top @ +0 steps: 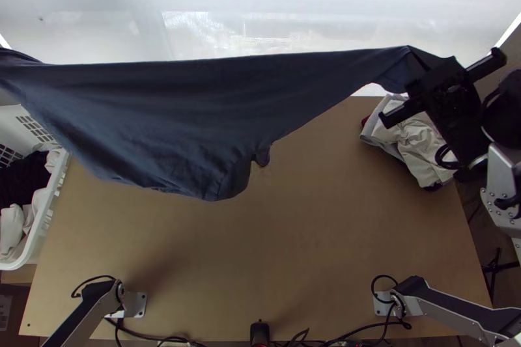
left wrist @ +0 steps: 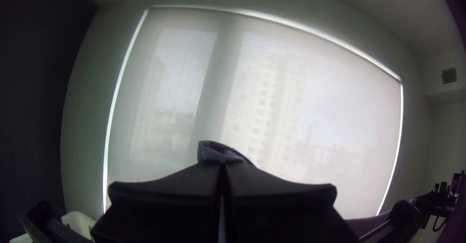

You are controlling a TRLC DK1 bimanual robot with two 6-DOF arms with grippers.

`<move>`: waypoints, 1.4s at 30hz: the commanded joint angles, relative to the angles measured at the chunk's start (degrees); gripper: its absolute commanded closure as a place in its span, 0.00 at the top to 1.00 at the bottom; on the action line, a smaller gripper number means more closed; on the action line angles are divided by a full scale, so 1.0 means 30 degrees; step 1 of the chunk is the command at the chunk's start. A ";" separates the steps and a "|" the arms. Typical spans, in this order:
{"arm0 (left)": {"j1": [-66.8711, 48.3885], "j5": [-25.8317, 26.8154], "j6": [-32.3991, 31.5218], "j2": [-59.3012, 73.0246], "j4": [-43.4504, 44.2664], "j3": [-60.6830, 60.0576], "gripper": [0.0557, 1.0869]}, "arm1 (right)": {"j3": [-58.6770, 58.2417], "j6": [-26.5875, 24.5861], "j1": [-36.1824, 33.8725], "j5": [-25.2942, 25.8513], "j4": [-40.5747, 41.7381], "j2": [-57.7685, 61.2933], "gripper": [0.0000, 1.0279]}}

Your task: Fold the t-shirt

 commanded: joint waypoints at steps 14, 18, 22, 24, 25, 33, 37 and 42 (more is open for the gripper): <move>-0.0123 0.6857 -0.0262 -0.2838 -0.5962 -0.2787 0.04 | 0.0654 -0.0713 0.0829 0.1706 -0.1483 -0.2865 0.03; -0.0826 0.7999 0.0089 -0.3336 -0.7426 -0.5804 0.03 | -0.0869 -0.0420 0.0771 0.1677 -0.0868 -0.2396 0.03; -0.1529 0.7882 0.1496 -0.4566 -0.8247 -0.8763 0.03 | -0.1660 0.0196 0.0595 0.1413 0.0627 -0.0697 0.03; -0.1529 0.7853 0.1906 -0.5299 -0.8569 -0.9935 0.03 | -0.1865 0.0752 -0.0225 0.0446 0.1681 0.0475 0.03; -0.1529 0.7765 0.2082 -0.5650 -0.8657 -1.0492 0.03 | -0.1807 0.1250 -0.0870 -0.0345 0.2091 0.1178 0.03; -0.1529 0.7062 0.2755 -0.7555 -0.9360 -1.3158 0.03 | 0.0391 0.3213 -0.2452 -0.2015 0.5461 0.8648 0.03; -0.1529 0.6740 0.2990 -0.7496 -0.9184 -1.3920 0.03 | 0.4404 0.3975 -0.2481 -0.2103 0.5548 1.3395 0.03; -0.1529 0.6388 0.2697 -0.6353 -0.7983 -1.4359 0.03 | 1.2197 0.4268 -0.2217 -0.2190 0.3937 1.9723 0.03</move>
